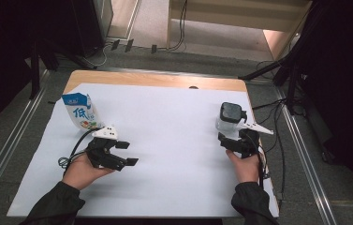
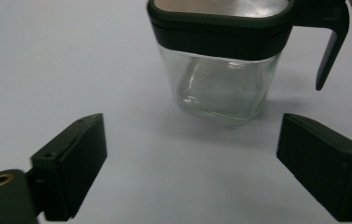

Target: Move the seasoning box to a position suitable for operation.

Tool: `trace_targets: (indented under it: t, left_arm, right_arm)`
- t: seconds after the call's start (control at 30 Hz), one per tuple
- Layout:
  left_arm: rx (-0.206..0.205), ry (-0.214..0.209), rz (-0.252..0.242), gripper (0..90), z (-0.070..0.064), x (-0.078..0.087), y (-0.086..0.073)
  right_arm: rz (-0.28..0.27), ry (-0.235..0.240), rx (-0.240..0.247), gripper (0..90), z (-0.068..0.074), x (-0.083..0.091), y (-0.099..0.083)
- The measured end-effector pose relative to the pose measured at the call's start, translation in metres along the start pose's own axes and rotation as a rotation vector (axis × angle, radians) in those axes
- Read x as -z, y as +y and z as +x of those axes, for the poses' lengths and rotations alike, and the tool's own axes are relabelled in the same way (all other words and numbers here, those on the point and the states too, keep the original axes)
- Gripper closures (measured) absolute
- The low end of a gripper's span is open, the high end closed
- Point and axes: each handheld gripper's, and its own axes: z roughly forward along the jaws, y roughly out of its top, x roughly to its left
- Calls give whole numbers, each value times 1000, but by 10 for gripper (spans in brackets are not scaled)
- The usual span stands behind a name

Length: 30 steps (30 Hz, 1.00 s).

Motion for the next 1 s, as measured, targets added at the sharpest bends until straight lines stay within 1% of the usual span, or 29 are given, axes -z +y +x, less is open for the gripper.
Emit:
trace_targets:
  t: [0.03,0.07,0.1,0.17,0.23,0.27,0.33,0.37,0.4,0.43,0.47,0.53,0.63,0.67,0.7,0.73,0.77,0.8,0.83,0.87,0.9,0.97,1.0]
  left_arm:
    - [-1,1,3,262,0,0,0]
    - [0,1,2,262,0,-1,0]
    - [0,2,2,262,0,-1,0]
    - [-1,2,2,262,0,-1,0]
    - [0,1,1,263,0,-1,0]
    - [-1,4,0,263,0,-1,0]
    - [1,5,-1,262,0,-1,0]
    - [4,5,-1,262,0,0,-1]
    - [7,2,-2,263,0,0,-1]
    - [15,-4,-2,262,0,0,-1]
    - [34,-14,-1,262,0,0,-1]
    - [45,-16,-3,262,1,0,-2]
    - [49,-5,1,262,1,2,-4]
    - [49,-5,1,262,1,2,-4]
    - [54,3,-5,262,1,3,-6]
    - [54,3,-5,262,1,3,-6]
    - [67,6,-7,262,1,5,-8]
    - [83,-6,-17,261,1,6,-9]
    - [91,-9,-23,260,1,7,-10]
    - [98,-10,-26,261,2,8,-12]
    - [101,-2,-21,261,2,9,-12]
    - [108,-3,-23,261,2,10,-15]
    - [112,6,-26,261,1,11,-16]
  right_arm:
    - [14,-16,-2,59,0,-2,2]
    - [14,-31,0,53,0,-4,5]
    - [4,-34,3,54,-1,-6,7]
    - [-13,-41,-12,48,-3,-10,10]
    - [-9,-61,-10,39,-4,-15,13]
    - [-14,-65,-16,39,-3,-16,15]
    - [-33,-57,-26,40,-3,-19,18]
    - [-52,-59,-25,51,-3,-21,19]
    - [-55,-65,-33,53,-3,-23,20]
    - [-50,-73,-38,52,-3,-26,20]
    - [-43,-84,-42,52,-4,-28,20]
    - [-42,-97,-36,54,-4,-32,21]
    - [-53,-111,-17,57,-1,-36,25]
    - [-53,-111,-17,57,-1,-36,25]
    - [-59,-110,-12,63,1,-41,27]
    - [-58,-115,-18,62,2,-43,28]
    - [-47,-128,-16,62,2,-46,29]
    - [-40,-137,-15,62,3,-48,29]
    - [-34,-145,-18,63,2,-52,29]
    - [-40,-145,-19,64,2,-54,29]
    - [-42,-153,-19,64,2,-56,30]
    - [-41,-166,-22,64,1,-61,31]
    - [-45,-168,-28,64,1,-63,31]
